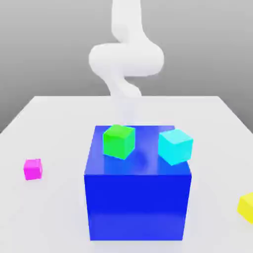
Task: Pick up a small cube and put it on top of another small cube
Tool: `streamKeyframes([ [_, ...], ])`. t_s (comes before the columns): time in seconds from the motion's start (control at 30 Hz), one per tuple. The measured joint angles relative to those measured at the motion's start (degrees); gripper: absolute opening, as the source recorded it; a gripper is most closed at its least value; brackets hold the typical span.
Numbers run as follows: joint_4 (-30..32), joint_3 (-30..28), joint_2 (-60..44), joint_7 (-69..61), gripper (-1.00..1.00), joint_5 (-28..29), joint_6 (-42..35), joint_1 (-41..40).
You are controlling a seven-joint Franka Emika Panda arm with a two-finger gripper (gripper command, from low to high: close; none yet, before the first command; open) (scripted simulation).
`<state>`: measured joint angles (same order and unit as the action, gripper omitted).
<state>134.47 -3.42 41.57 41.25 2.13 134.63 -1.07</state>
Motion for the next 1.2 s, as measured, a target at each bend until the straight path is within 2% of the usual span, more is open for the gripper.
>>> streamKeyframes([
  [0.27, 8.69, -12.86, -13.28, -16.05, 0.0, 5.36, 9.15, -3.83],
  [0.5, 16.17, -25.3, -24.7, -31.95, 0.0, 6.99, 17.13, -7.08],
  [0.67, 21.6, -34.51, -33.66, -46.18, 0.0, 4.17, 23.06, -8.46],
  [0.77, 24.87, -37.85, -39.88, -58.09, 0.0, -2.25, 26.62, -11.1],
  [0.8, 25.92, -37.49, -42.05, -62.69, 0.0, -5.29, 27.73, -13.49],
  [0.87, 26.04, -32.62, -46.74, -71.0, 0.0, -14.14, 30.27, -16.69],
  [0.93, 25.06, -25.53, -51.22, -78.06, 0.0, -23.08, 32.84, -21.74],
  [1.03, 23.19, -13.63, -57.27, -86.06, 0.0, -33.33, 37.02, -31.33],
  [1.07, 22.64, -10.62, -58.89, -88.02, -1.0, -35.8, 38.18, -33.8],
  [1.2, 22.64, -10.63, -58.88, -88.02, -1.0, -35.81, 38.07, -33.8],
])
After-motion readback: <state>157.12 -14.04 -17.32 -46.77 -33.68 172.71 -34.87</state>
